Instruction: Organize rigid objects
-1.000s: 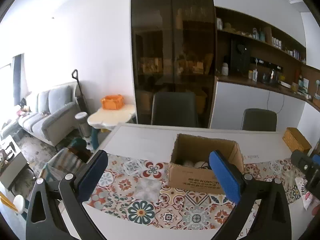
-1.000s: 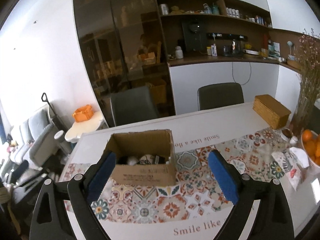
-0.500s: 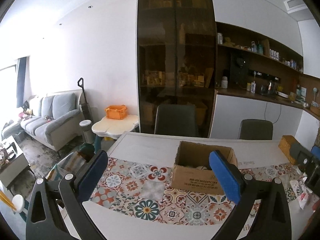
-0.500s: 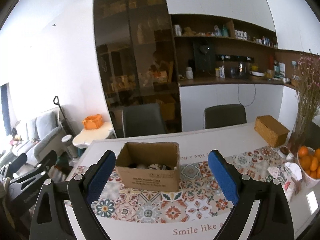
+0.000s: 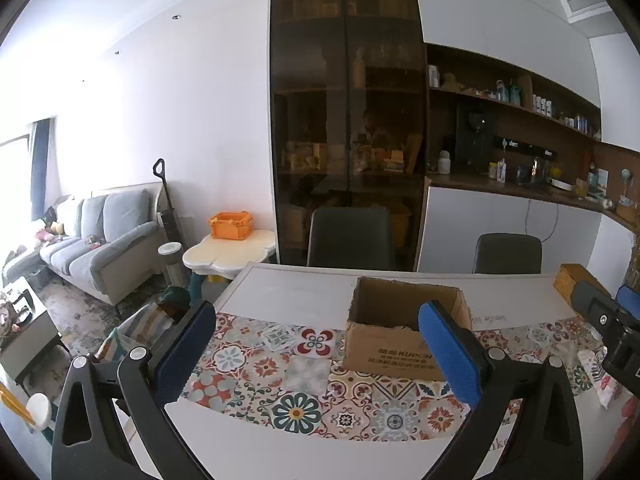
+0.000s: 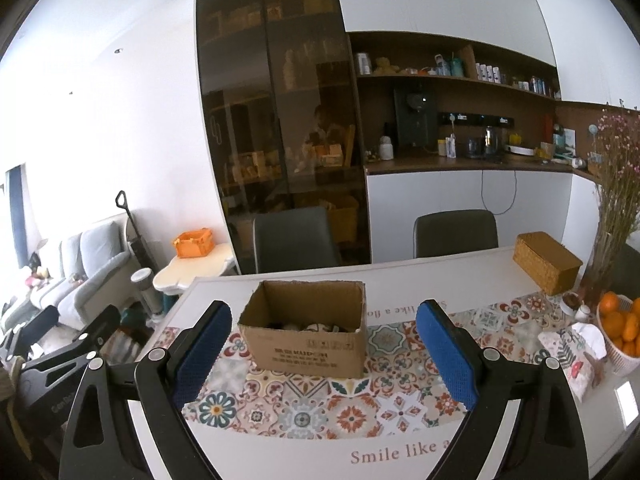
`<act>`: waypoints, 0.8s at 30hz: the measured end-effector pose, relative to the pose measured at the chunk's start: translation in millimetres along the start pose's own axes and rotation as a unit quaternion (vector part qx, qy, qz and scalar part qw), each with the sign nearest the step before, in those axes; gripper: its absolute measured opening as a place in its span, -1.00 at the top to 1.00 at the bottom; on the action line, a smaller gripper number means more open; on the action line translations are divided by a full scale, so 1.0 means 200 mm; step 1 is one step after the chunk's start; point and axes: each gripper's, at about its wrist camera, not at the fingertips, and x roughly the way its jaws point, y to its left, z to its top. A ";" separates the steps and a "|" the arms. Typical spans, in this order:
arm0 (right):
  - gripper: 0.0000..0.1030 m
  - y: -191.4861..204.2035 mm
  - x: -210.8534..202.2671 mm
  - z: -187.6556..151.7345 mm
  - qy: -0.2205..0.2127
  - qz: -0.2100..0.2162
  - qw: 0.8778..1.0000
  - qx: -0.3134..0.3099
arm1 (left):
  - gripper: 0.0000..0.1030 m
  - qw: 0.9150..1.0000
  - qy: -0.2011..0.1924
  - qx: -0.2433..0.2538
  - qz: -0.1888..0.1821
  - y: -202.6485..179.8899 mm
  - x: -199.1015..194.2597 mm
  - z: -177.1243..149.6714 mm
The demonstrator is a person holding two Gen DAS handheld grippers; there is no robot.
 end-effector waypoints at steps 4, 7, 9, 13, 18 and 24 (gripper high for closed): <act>-0.82 0.00 0.00 0.00 -0.002 -0.003 1.000 -0.001 | -1.00 1.000 -0.003 0.002 -0.004 -0.01 0.00 0.01; -0.82 0.00 -0.01 0.00 -0.003 -0.004 1.000 -0.005 | -1.00 1.000 -0.003 0.003 -0.005 -0.01 0.00 0.01; -0.82 0.00 -0.02 0.00 -0.005 -0.007 1.000 -0.007 | -1.00 1.000 -0.002 0.002 -0.008 -0.01 0.01 0.00; -0.82 0.01 -0.01 0.00 -0.006 -0.006 1.000 -0.009 | -1.00 1.000 -0.002 0.001 -0.007 -0.01 0.01 0.00; -0.82 0.01 -0.01 0.00 -0.007 -0.004 1.000 -0.009 | -1.00 1.000 -0.002 0.001 -0.008 -0.01 0.01 0.01; -0.82 0.01 -0.01 0.00 -0.008 -0.004 1.000 -0.009 | -1.00 1.000 -0.002 0.001 -0.009 -0.02 0.02 0.01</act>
